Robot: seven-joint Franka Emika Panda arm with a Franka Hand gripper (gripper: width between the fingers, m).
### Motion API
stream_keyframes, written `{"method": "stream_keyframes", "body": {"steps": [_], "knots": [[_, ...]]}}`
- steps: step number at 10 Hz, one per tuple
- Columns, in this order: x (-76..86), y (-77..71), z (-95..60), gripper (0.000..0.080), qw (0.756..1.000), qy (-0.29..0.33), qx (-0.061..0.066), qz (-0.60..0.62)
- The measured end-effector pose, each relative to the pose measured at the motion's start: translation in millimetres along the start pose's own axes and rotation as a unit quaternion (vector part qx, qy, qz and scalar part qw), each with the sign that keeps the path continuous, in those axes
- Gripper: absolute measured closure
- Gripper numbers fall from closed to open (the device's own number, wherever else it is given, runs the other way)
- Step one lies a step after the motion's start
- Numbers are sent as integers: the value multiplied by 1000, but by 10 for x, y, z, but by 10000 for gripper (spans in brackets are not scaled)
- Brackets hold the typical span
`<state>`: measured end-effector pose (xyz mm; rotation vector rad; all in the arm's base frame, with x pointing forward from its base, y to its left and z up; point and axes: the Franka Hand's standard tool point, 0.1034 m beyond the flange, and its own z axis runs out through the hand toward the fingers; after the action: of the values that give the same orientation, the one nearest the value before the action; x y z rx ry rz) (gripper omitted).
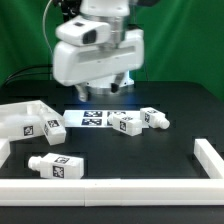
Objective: Assemble one leg
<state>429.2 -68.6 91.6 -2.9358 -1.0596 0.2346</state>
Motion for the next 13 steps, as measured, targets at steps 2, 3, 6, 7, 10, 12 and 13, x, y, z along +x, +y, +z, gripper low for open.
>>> {"method": "stream_keyframes", "body": {"steps": [2, 3, 6, 7, 10, 12, 13], "knots": [[-85, 283, -31, 151, 1000, -9, 7, 7], [-87, 240, -29, 151, 1000, -13, 17, 17], [-84, 235, -17, 151, 1000, -13, 16, 14], [-106, 254, 3, 151, 1000, -14, 18, 12], [-234, 531, 187, 151, 999, -23, 20, 15], [-221, 546, 417, 151, 1000, -20, 15, 17], [-216, 550, 481, 151, 1000, -21, 16, 18]]}}
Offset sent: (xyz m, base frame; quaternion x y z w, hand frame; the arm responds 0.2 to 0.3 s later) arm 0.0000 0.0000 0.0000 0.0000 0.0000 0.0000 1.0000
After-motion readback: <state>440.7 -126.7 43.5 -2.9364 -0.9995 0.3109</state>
